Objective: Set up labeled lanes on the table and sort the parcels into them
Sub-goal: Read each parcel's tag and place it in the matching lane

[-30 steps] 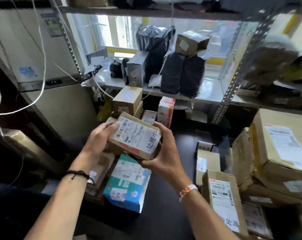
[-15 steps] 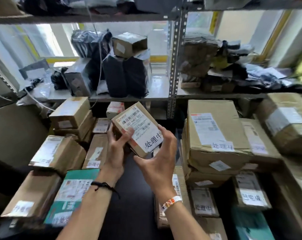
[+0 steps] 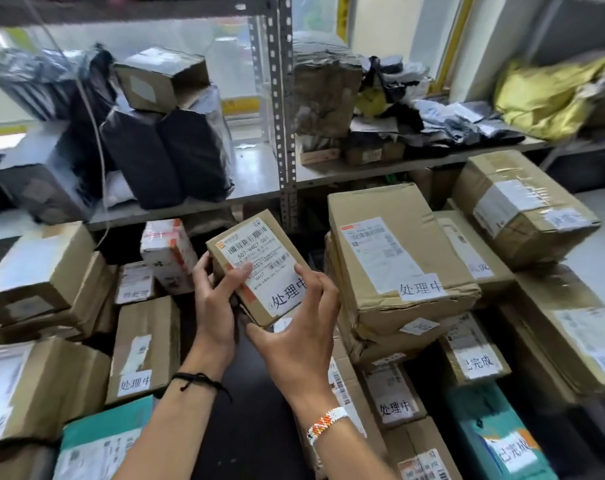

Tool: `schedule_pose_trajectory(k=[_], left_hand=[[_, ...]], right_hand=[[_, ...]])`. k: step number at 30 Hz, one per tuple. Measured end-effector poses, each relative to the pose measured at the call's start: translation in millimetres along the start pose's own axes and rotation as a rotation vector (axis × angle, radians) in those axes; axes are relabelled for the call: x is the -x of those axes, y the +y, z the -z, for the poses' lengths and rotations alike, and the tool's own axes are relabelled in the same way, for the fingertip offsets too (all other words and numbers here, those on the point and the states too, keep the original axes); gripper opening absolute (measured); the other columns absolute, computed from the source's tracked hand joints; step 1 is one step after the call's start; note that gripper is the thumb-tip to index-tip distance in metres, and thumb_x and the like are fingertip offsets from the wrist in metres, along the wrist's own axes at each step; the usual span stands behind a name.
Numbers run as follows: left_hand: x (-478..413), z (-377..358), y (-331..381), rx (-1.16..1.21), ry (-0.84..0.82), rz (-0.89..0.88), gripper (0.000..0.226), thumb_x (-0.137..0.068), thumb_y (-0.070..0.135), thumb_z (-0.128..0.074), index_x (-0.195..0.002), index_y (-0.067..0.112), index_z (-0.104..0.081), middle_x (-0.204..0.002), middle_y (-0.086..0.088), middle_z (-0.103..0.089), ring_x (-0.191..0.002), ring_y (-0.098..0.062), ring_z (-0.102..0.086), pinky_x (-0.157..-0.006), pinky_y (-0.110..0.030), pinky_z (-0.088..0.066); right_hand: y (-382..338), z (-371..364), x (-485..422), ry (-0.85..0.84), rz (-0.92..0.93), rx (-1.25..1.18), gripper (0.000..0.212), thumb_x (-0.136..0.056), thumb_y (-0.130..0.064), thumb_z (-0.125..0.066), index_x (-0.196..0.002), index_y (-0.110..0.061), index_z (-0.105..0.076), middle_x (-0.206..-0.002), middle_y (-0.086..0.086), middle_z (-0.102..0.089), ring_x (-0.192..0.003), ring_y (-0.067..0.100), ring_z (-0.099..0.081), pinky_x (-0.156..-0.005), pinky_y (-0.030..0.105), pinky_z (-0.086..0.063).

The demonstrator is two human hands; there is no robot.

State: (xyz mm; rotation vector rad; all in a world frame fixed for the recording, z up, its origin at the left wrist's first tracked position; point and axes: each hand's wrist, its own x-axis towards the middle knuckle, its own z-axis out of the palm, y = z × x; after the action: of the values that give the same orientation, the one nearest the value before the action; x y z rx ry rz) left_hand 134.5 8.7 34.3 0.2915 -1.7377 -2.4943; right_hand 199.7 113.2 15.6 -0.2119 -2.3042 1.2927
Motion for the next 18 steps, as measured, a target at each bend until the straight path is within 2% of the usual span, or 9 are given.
schedule_pose_trajectory(k=[2,4,8,11,13,16,18], left_hand=[[-7,2,-2,-0.008,-0.036,0.003,0.074,-0.076,0.022,-0.078,-0.144,0.018,-0.048,-0.123,-0.009,-0.073,-0.109,-0.024,-0.075,-0.085,-0.036,-0.062],[-10,5,-5,-0.001,-0.065,0.018,0.073,-0.080,0.019,-0.078,-0.145,0.018,-0.046,-0.122,-0.009,-0.073,-0.106,-0.022,-0.075,-0.085,-0.037,-0.062],[-6,11,-14,0.020,-0.125,0.047,0.061,-0.096,0.011,-0.068,-0.149,0.013,-0.038,-0.120,-0.009,-0.069,-0.094,-0.013,-0.077,-0.074,-0.028,-0.062],[3,17,-18,0.039,-0.150,0.058,0.077,-0.087,0.028,-0.070,-0.151,0.008,-0.032,-0.117,-0.010,-0.068,-0.091,-0.014,-0.077,-0.071,-0.026,-0.061],[12,21,-20,0.037,-0.174,0.072,0.079,-0.086,0.030,-0.069,-0.151,0.008,-0.030,-0.118,-0.012,-0.067,-0.091,-0.014,-0.078,-0.070,-0.026,-0.062],[32,21,-21,0.031,-0.172,0.077,0.075,-0.087,0.030,-0.071,-0.148,0.009,-0.032,-0.118,-0.011,-0.067,-0.091,-0.014,-0.077,-0.072,-0.028,-0.062],[46,20,-23,0.030,-0.170,0.077,0.080,-0.082,0.037,-0.071,-0.147,0.009,-0.034,-0.119,-0.010,-0.067,-0.095,-0.015,-0.076,-0.081,-0.035,-0.061]], right_hand=[[-1,-5,1,0.020,-0.023,0.038,0.102,-0.062,-0.038,-0.091,-0.146,-0.035,-0.035,-0.145,-0.009,-0.030,-0.133,0.013,-0.038,-0.097,0.023,-0.051],[-5,-8,6,0.049,-0.042,0.077,0.100,-0.062,-0.040,-0.090,-0.146,-0.034,-0.035,-0.144,-0.008,-0.030,-0.132,0.013,-0.037,-0.097,0.029,-0.053],[-12,-12,23,0.099,-0.074,0.125,0.097,-0.062,-0.044,-0.089,-0.144,-0.033,-0.037,-0.143,-0.009,-0.031,-0.130,0.010,-0.037,-0.096,0.024,-0.050],[-14,-9,42,0.117,-0.104,0.165,0.095,-0.062,-0.050,-0.083,-0.143,-0.034,-0.037,-0.143,-0.008,-0.032,-0.131,0.012,-0.037,-0.095,0.024,-0.049],[-16,-4,55,0.120,-0.120,0.176,0.094,-0.062,-0.054,-0.079,-0.143,-0.035,-0.036,-0.144,-0.007,-0.031,-0.132,0.014,-0.037,-0.094,0.025,-0.049],[-19,9,73,0.137,-0.123,0.169,0.092,-0.061,-0.056,-0.074,-0.142,-0.037,-0.035,-0.142,-0.009,-0.030,-0.132,0.013,-0.037,-0.090,0.025,-0.052],[-18,21,84,0.146,-0.122,0.166,0.091,-0.061,-0.055,-0.076,-0.141,-0.039,-0.035,-0.141,-0.010,-0.030,-0.132,0.015,-0.039,-0.087,0.024,-0.055]])
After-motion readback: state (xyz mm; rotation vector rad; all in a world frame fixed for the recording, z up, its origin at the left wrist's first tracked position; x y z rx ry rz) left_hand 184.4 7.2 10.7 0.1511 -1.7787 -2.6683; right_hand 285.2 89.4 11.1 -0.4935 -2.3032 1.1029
